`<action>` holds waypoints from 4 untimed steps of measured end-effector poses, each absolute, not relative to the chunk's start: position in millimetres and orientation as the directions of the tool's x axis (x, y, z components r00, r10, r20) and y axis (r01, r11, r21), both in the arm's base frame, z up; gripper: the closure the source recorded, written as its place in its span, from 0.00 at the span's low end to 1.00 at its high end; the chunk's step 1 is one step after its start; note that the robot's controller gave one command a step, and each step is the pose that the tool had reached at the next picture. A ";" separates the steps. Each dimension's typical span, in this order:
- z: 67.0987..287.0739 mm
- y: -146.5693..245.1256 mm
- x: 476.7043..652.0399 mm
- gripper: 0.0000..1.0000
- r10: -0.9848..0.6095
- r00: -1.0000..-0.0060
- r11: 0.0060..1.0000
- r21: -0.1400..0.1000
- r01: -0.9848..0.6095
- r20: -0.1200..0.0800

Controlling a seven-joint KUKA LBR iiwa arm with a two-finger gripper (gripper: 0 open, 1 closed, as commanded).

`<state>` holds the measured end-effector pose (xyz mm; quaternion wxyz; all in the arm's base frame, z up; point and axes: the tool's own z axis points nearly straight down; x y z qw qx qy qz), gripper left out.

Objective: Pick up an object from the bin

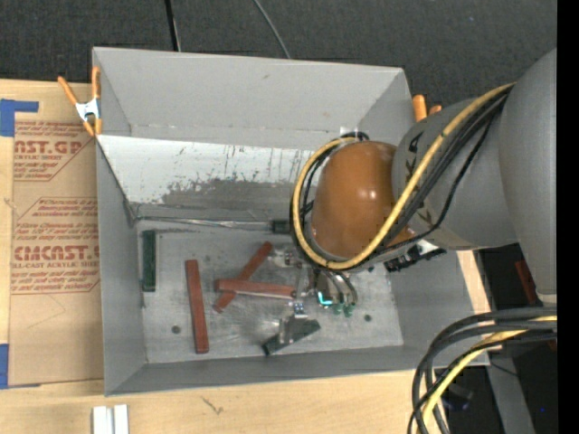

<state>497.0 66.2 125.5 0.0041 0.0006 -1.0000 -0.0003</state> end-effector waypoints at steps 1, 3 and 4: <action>129.6 66.0 499.1 0.00 -0.001 -1.000 1.000 0.001 -0.001 0.001; 72.2 61.4 526.6 1.00 0.132 -0.991 0.991 0.002 0.132 0.009; 279.2 50.7 529.9 1.00 0.099 -0.995 0.995 0.001 0.099 0.002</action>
Offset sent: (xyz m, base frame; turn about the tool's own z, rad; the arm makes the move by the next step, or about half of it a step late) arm 0.0305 -0.0070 -0.0555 0.1357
